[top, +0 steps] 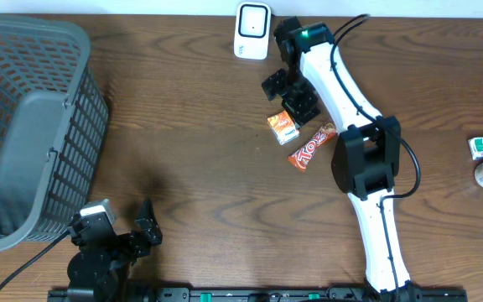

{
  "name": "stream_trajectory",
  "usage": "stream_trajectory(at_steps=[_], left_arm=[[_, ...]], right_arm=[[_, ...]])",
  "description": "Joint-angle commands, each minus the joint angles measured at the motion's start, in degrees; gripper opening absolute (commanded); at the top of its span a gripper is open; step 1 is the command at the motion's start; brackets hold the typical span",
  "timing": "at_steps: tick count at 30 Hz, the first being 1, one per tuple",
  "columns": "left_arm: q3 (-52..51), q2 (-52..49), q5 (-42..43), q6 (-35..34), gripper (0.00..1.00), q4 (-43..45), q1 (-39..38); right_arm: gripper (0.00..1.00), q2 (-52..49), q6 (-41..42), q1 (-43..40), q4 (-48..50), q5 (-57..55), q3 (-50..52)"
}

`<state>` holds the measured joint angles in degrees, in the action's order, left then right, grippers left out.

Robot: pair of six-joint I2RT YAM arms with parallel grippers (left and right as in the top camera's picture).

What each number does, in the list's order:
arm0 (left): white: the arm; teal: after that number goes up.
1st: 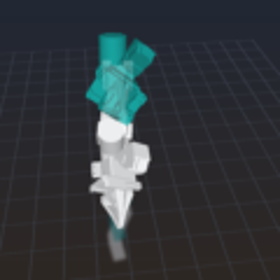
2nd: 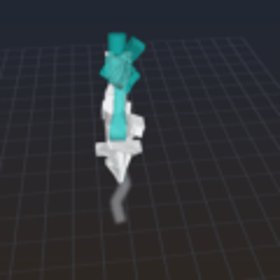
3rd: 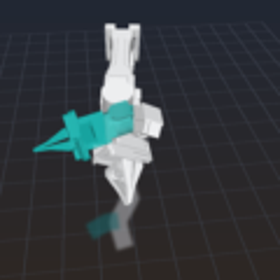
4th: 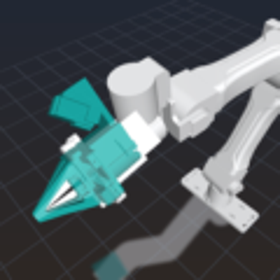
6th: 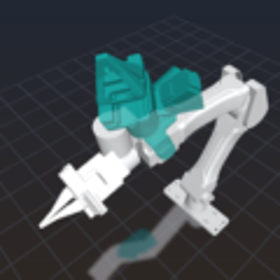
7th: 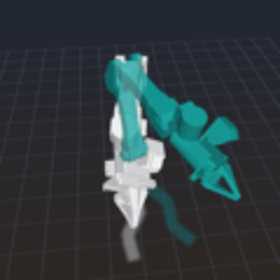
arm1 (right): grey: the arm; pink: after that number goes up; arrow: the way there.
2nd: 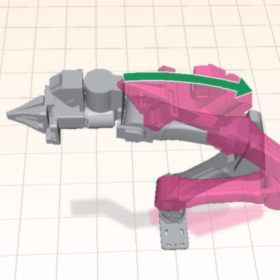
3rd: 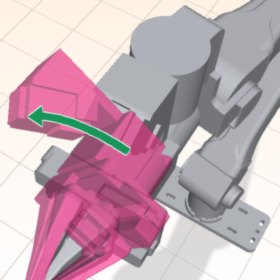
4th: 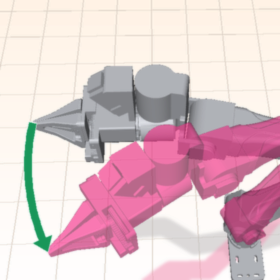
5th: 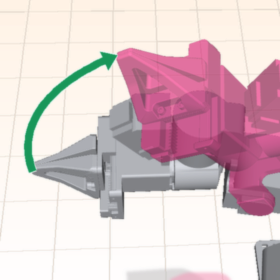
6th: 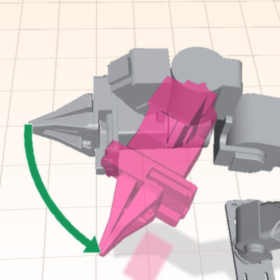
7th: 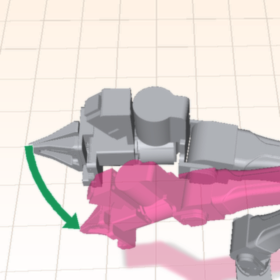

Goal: Scan the item barcode
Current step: 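Lower the right gripper onto the orange snack packet and grasp it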

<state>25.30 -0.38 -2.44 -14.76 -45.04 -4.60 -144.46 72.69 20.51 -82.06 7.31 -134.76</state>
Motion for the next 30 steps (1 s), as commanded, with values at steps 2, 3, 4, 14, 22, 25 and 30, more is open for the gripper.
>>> stream_trajectory(at_steps=[2, 3, 4, 14, 22, 25, 30], left_arm=[[0.04, 0.04, 0.31, 0.76, 0.98, 0.04, -0.20], [0.04, 0.04, 0.31, 0.76, 0.98, 0.04, -0.20], [0.04, 0.04, 0.31, 0.76, 0.98, 0.04, -0.20], [0.04, 0.04, 0.31, 0.76, 0.98, 0.04, -0.20], [0.04, 0.04, 0.31, 0.76, 0.98, 0.04, -0.20], [0.04, 0.04, 0.31, 0.76, 0.98, 0.04, -0.20], [0.04, 0.04, 0.31, 0.76, 0.98, 0.04, -0.20]], right_arm=[[0.99, -0.04, 2.54, 1.51, 0.98, -1.46, 4.59], [0.99, -0.04, 2.58, 1.68, 1.60, -1.46, 5.53], [0.99, -0.04, 2.58, 1.90, 2.51, -1.49, 6.54], [0.94, -0.04, 3.56, 2.21, 13.18, -1.29, 16.37], [0.79, -0.02, -1.86, 2.21, 13.49, -2.60, 17.55], [0.69, 0.11, -5.62, 2.21, 13.44, -1.09, 17.55], [0.65, 1.36, -10.23, 2.08, 10.82, 1.88, 17.31]])
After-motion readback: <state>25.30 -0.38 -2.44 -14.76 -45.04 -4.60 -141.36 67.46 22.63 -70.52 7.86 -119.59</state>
